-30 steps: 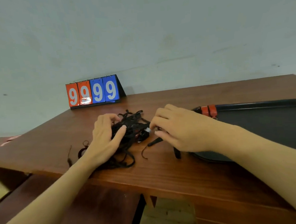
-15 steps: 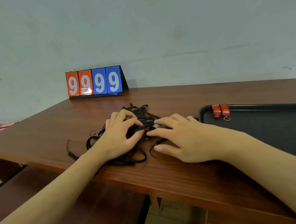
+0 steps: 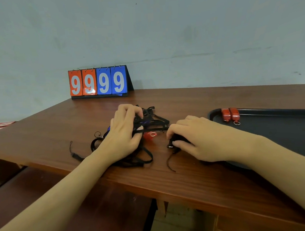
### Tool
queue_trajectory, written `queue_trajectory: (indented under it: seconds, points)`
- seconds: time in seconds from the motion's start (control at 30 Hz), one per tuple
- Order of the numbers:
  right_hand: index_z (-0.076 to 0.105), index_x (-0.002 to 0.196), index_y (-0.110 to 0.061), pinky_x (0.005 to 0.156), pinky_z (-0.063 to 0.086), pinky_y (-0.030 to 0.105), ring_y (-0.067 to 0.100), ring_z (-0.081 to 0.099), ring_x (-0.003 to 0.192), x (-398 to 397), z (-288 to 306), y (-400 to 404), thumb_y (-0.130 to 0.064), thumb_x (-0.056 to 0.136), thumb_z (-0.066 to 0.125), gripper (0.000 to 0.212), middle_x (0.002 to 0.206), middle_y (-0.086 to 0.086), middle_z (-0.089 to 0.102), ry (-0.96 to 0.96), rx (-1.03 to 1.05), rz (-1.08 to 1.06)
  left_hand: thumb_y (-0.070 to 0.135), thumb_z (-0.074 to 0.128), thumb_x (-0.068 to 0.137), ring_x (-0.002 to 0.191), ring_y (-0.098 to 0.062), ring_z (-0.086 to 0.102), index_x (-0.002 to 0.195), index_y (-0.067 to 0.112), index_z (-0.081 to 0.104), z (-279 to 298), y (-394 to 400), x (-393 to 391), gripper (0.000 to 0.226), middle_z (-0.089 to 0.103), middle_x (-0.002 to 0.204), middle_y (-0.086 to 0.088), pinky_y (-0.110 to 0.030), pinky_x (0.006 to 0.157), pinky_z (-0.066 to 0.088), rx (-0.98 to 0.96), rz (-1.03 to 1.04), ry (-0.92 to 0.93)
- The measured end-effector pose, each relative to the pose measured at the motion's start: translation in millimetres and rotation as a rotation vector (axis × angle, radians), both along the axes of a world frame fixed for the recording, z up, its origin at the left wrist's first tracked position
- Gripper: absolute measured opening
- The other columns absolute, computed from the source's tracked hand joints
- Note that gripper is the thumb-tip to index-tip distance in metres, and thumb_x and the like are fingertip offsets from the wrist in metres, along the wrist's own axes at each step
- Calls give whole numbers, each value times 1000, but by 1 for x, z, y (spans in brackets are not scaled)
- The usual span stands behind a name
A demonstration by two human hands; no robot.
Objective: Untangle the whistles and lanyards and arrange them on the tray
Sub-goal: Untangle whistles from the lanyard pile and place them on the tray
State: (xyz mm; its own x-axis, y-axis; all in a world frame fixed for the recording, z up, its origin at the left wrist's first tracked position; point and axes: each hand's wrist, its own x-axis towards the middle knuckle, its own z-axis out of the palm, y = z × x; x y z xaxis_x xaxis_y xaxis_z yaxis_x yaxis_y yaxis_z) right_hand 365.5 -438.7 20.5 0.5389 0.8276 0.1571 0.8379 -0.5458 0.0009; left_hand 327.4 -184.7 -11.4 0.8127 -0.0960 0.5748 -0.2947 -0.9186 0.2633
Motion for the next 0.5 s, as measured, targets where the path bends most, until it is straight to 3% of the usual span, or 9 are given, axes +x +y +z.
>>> queue_trajectory:
  seconds: [0.1,0.2,0.33,0.5]
  points:
    - [50,133,-42,101,47,39,9,49,118,0,0,1,-45,102,47,31,128,-17,56,-9,-16,-7,6,66,85,117,-11,39,99,38,53,0,0,1,37,34,130,9,-37,100,34,28,-16,22]
    - [51,137,-41,102,46,38,10,49,119,-1,2,0,-45,102,48,35,128,-16,57,-21,-22,-1,7,64,87,111,-10,39,95,37,62,-1,0,3,31,42,125,12,-42,100,38,47,-48,45]
    - [54,134,-41,101,46,38,9,51,118,-1,2,0,-45,101,50,33,125,-16,58,-31,-1,8,18,51,83,116,-12,38,102,35,64,4,-2,-3,28,47,120,16,-43,106,35,-34,-94,141]
    - [56,132,-41,99,48,37,9,54,114,0,1,-2,-46,100,52,33,120,-16,58,-52,40,4,23,53,75,121,-12,39,120,37,53,10,-8,-13,47,42,127,13,-35,101,38,-89,-171,168]
